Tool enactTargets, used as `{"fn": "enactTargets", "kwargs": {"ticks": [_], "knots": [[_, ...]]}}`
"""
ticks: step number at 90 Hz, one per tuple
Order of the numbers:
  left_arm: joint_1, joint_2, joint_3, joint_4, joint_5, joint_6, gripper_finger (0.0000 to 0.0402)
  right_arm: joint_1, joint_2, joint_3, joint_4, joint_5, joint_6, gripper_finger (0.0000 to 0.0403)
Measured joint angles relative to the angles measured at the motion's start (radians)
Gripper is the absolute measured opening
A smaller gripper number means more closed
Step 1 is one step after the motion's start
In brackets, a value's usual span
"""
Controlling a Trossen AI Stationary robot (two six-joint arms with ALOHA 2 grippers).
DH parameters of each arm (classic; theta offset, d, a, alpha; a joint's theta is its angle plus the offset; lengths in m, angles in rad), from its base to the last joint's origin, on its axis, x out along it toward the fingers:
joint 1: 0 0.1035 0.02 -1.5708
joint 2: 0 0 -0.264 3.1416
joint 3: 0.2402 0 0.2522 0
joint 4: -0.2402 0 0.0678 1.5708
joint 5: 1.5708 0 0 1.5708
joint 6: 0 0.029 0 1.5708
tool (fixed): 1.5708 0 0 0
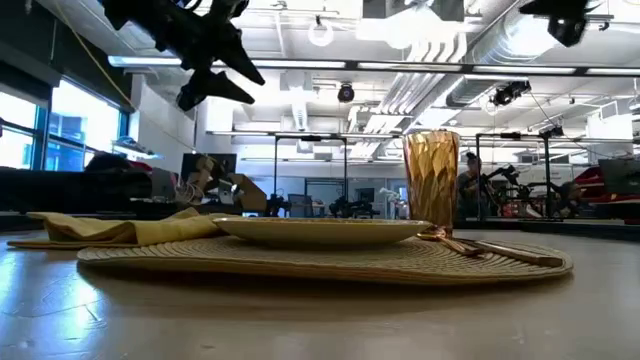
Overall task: Set table place
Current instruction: Return to Home Position
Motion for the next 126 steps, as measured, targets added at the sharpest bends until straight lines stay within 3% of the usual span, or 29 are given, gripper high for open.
{"fn": "enactTargets", "kwargs": {"ticks": [18, 30, 51, 83, 94, 126], "knots": [[0.0, 0.0, 0.0, 0.031, -0.064, -0.066, 0.0147, 0.0, -0.264, -0.212, 0.15, 0.006, 0.098, 0.0091], [0.0, 0.0, 0.0, 0.043, -0.113, -0.083, 0.0147, 0.0, -0.407, -0.332, 0.204, 0.09, 0.135, 0.0082], [0.009, 0.0, 0.0, 0.047, -0.167, -0.081, 0.0147, 0.001, -0.37, -0.452, 0.412, 0.125, 0.103, 0.0073], [0.019, 0.0, 0.0, 0.047, -0.154, -0.081, 0.0147, 0.001, -0.37, -0.68, 0.695, 0.151, 0.12, 0.0073], [0.019, 0.0, 0.0, 0.047, -0.154, -0.08, 0.0147, 0.001, -0.37, -0.728, 0.681, 0.113, 0.154, 0.0073], [0.019, 0.0, 0.0, 0.041, -0.167, -0.079, 0.0147, 0.001, -0.356, -0.777, 0.59, 0.125, 0.161, 0.0073]]}}
